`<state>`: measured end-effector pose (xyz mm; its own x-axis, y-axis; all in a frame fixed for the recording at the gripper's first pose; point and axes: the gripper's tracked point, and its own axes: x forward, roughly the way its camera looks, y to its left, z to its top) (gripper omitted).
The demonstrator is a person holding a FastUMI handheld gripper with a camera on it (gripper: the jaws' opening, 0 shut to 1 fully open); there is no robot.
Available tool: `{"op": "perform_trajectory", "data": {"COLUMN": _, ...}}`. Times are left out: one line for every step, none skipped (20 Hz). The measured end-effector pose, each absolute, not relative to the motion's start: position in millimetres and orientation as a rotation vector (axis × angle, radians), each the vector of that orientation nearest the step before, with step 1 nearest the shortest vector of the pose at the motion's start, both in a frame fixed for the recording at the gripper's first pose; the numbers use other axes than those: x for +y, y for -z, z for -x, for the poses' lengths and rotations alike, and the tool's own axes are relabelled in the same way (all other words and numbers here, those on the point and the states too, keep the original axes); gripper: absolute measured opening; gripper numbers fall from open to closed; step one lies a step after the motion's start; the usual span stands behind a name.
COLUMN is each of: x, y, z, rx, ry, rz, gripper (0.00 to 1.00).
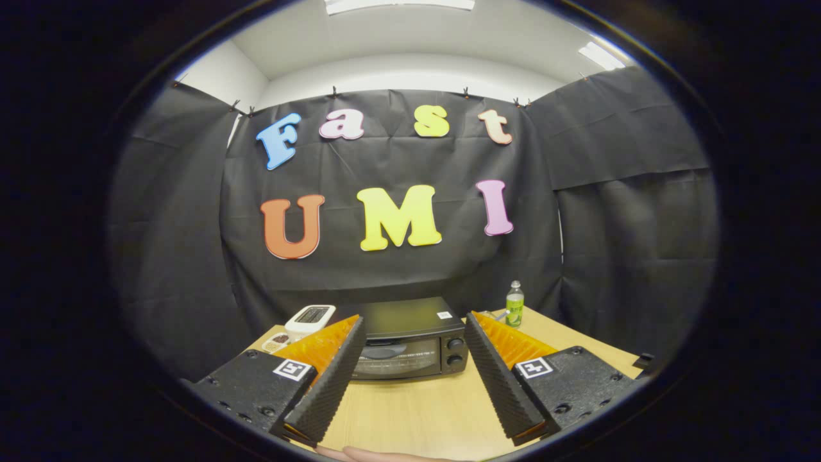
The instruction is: Open the toaster oven, put the food inside, and close the toaster oven door.
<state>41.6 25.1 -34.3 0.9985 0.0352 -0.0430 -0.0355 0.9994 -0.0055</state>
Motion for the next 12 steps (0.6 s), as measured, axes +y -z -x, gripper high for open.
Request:
{"op": "perform_trajectory", "data": {"x": 28.2, "y": 40.4, "z": -52.4, "rx": 0.049, "ry": -0.028, "rz": 0.015, "gripper": 1.0}}
{"op": "perform_trajectory", "data": {"x": 25.5, "y": 43.7, "z": -62.9, "rx": 0.041, "ry": -0.003, "rz": 0.037, "gripper": 1.0}}
{"op": "perform_trajectory", "data": {"x": 26.1, "y": 45.4, "z": -74.3, "rx": 0.026, "ry": 0.015, "rz": 0.065, "gripper": 1.0}}
{"op": "perform_trajectory", "data": {"x": 33.4, "y": 51.2, "z": -85.7, "rx": 0.019, "ry": 0.017, "rz": 0.086, "gripper": 1.0}}
{"op": "perform_trajectory", "data": {"x": 44.0, "y": 58.1, "z": -97.8, "rx": 0.024, "ry": -0.001, "rz": 0.097, "gripper": 1.0}}
{"op": "perform_trajectory", "data": {"x": 54.6, "y": 67.4, "z": -108.9, "rx": 0.036, "ry": -0.028, "rz": 0.096, "gripper": 1.0}}
{"op": "perform_trajectory", "data": {"x": 63.8, "y": 74.5, "z": -120.3, "rx": 0.048, "ry": -0.054, "rz": 0.09, "gripper": 1.0}}
{"op": "perform_trajectory", "data": {"x": 68.5, "y": 82.2, "z": -132.9, "rx": 0.063, "ry": -0.071, "rz": 0.088, "gripper": 1.0}}
{"op": "perform_trajectory", "data": {"x": 71.9, "y": 89.7, "z": -144.2, "rx": 0.077, "ry": -0.083, "rz": 0.089, "gripper": 1.0}}
{"op": "perform_trajectory", "data": {"x": 72.5, "y": 97.3, "z": -155.0, "rx": 0.093, "ry": -0.087, "rz": 0.089, "gripper": 1.0}}
{"op": "perform_trajectory", "data": {"x": 72.0, "y": 104.9, "z": -167.2, "rx": 0.112, "ry": -0.085, "rz": 0.087, "gripper": 1.0}}
{"op": "perform_trajectory", "data": {"x": 71.7, "y": 113.5, "z": -177.9, "rx": 0.13, "ry": -0.082, "rz": 0.081, "gripper": 1.0}}
